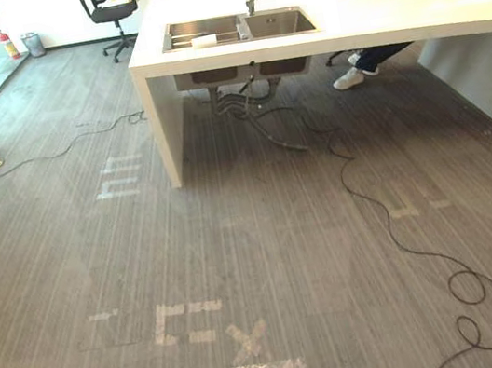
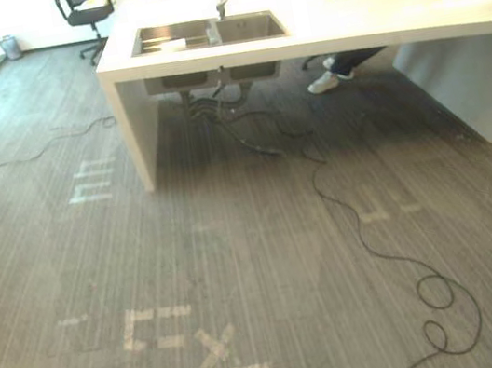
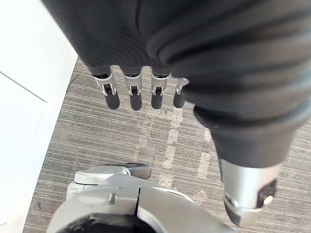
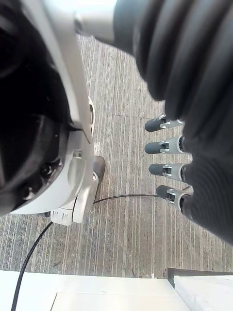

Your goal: Walk over to the sink, pick up the cup, carry it to the dishwasher, place the cup inside the dishwasher, then close the dishwasher door

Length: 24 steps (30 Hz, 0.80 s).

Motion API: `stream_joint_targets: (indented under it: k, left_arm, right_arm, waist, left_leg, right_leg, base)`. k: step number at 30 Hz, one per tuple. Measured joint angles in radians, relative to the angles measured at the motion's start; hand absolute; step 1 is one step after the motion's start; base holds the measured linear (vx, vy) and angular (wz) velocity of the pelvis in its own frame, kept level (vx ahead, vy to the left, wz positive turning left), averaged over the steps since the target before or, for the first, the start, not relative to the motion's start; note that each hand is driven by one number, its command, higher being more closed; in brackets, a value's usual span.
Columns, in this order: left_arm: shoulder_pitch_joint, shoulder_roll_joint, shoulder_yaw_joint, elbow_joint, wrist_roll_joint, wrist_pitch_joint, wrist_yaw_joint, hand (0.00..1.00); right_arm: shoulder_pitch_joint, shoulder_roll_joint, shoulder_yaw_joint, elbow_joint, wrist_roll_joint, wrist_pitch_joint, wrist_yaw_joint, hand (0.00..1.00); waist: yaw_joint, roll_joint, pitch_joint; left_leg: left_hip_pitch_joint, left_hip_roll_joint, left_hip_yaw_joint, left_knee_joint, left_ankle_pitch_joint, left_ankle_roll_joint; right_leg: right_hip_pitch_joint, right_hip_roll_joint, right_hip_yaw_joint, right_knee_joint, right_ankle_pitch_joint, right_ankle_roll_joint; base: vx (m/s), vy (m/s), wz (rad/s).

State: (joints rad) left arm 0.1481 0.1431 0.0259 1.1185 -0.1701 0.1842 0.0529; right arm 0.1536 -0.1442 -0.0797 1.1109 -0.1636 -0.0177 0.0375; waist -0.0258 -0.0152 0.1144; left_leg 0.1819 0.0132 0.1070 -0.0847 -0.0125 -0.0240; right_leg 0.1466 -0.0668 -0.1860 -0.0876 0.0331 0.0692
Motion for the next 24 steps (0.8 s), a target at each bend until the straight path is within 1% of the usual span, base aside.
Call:
stream_joint_targets:
  k: [3, 7, 8, 10, 15, 21, 24]
  left_arm:
    - [0.000, 0.000, -0.002, 0.000, 0.012, -0.008, 0.000, 0.00]
    - [0.001, 0.005, -0.026, 0.000, 0.019, -0.008, 0.000, 0.00]
    - [0.000, 0.006, -0.029, 0.000, 0.019, -0.008, 0.001, 0.00]
    - [-0.002, 0.009, -0.029, 0.000, 0.019, -0.008, 0.006, 0.00]
    - [-0.005, 0.017, -0.028, 0.001, -0.002, -0.008, -0.002, 0.00]
    - [-0.004, 0.017, -0.028, 0.002, -0.003, -0.007, -0.002, 0.00]
    - [-0.004, 0.017, -0.028, 0.001, -0.002, -0.008, -0.001, 0.00]
  right_arm:
    - [0.000, 0.000, 0.000, 0.001, 0.001, 0.000, 0.002, 0.00]
    - [-0.004, 0.000, 0.000, 0.001, 0.006, -0.001, 0.006, 0.00]
    - [-0.007, 0.000, 0.000, 0.003, 0.011, -0.001, 0.007, 0.00]
    - [-0.016, 0.004, -0.002, 0.005, 0.043, 0.000, 0.012, 0.00]
    - [-0.023, 0.007, -0.003, 0.005, 0.086, 0.002, 0.050, 0.00]
    - [-0.021, 0.003, -0.003, 0.004, 0.098, -0.007, 0.095, 0.00]
    - [-0.021, 0.003, -0.003, 0.004, 0.102, 0.006, 0.096, 0.00]
  waist:
    - [-0.002, 0.000, -0.001]
    - [-0.004, 0.000, -0.002]
    - [-0.005, 0.001, -0.002]
    - [-0.009, -0.004, 0.002]
    - [-0.007, -0.015, 0.012]
    - [-0.006, -0.014, 0.013]
    - [-0.006, -0.013, 0.016]
  left_leg:
    - [-0.009, 0.000, 0.001, 0.000, -0.003, 0.000]
    - [-0.002, 0.001, 0.002, 0.001, -0.006, 0.005]
    - [-0.002, 0.000, 0.002, 0.001, -0.006, 0.005]
    - [-0.002, 0.000, 0.001, 0.006, -0.006, 0.005]
    - [0.012, -0.003, 0.000, 0.005, -0.005, 0.005]
    - [0.013, -0.006, 0.001, 0.000, 0.003, 0.011]
    - [0.013, -0.006, 0.003, 0.000, 0.001, 0.004]
  right_leg:
    - [-0.009, 0.000, 0.000, 0.000, 0.005, 0.006]
    - [-0.006, 0.000, -0.001, 0.003, 0.008, 0.004]
    - [-0.007, 0.000, -0.002, 0.006, 0.008, 0.005]
    - [-0.006, 0.000, -0.008, 0.006, 0.009, 0.006]
    - [0.015, -0.004, -0.012, 0.006, 0.009, 0.007]
    - [0.015, -0.010, -0.012, 0.001, 0.008, 0.007]
    - [0.014, -0.010, -0.009, 0.000, 0.008, 0.003]
  base:
    - [0.02, 0.001, 0.00]
    - [0.07, 0.005, -0.02]
    - [0.08, 0.000, 0.01]
    - [0.03, -0.001, 0.01]
    - [-0.05, -0.009, 0.01]
    - [-0.11, -0.011, 0.00]
    - [-0.06, -0.007, -0.02]
